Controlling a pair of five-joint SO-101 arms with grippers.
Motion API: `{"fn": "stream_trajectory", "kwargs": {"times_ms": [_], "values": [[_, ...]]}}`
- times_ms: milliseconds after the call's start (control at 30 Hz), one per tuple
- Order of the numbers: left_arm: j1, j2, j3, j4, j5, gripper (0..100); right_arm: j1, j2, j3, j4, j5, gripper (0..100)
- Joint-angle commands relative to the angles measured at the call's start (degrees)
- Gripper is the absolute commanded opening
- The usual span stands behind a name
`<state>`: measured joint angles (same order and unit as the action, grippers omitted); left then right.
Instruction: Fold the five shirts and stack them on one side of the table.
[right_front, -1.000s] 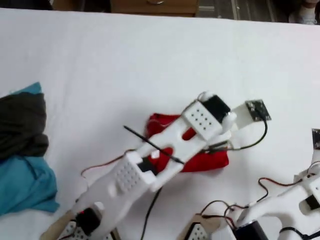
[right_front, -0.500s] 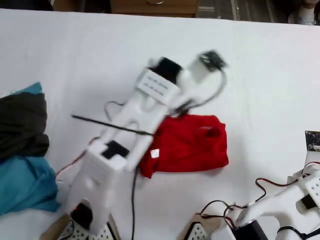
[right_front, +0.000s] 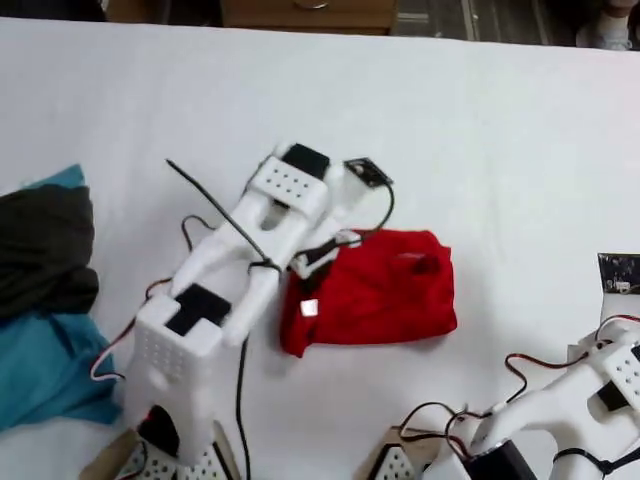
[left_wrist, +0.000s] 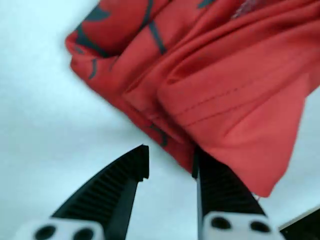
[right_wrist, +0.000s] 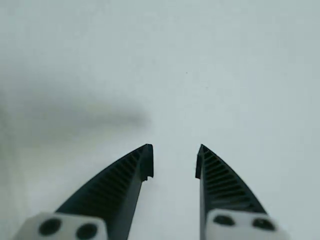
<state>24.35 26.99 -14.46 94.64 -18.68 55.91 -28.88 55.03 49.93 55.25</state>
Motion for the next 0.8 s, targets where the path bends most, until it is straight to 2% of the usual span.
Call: {"fn": "stream_trajectory", "kwargs": {"times_ms": [0, 133, 233, 467, 567, 767], "values": [[5.9, -4.6, -6.1, 2.3, 0.0, 17, -0.6, -1.8, -0.6, -0.7, 0.1, 15.9], [11.9, -4.6, -11.8, 6.7, 0.0, 17, -0.2, -1.8, -0.6, -0.7, -0.1, 15.9], [15.2, -4.6, -12.0, 7.1, 0.0, 17, 0.1, -1.8, -0.6, -0.7, -0.2, 15.9], [19.1, -4.7, -12.4, 7.3, -0.1, 17, 2.2, -1.7, -0.5, -2.8, -0.3, 15.9], [17.1, -6.4, -12.4, 6.7, -0.5, 17, 3.5, -1.7, -0.6, -3.6, -0.3, 15.9], [5.6, -7.2, -12.4, -0.8, -0.5, 17, 3.7, -1.7, -0.5, -3.4, -0.1, 15.9]]}}
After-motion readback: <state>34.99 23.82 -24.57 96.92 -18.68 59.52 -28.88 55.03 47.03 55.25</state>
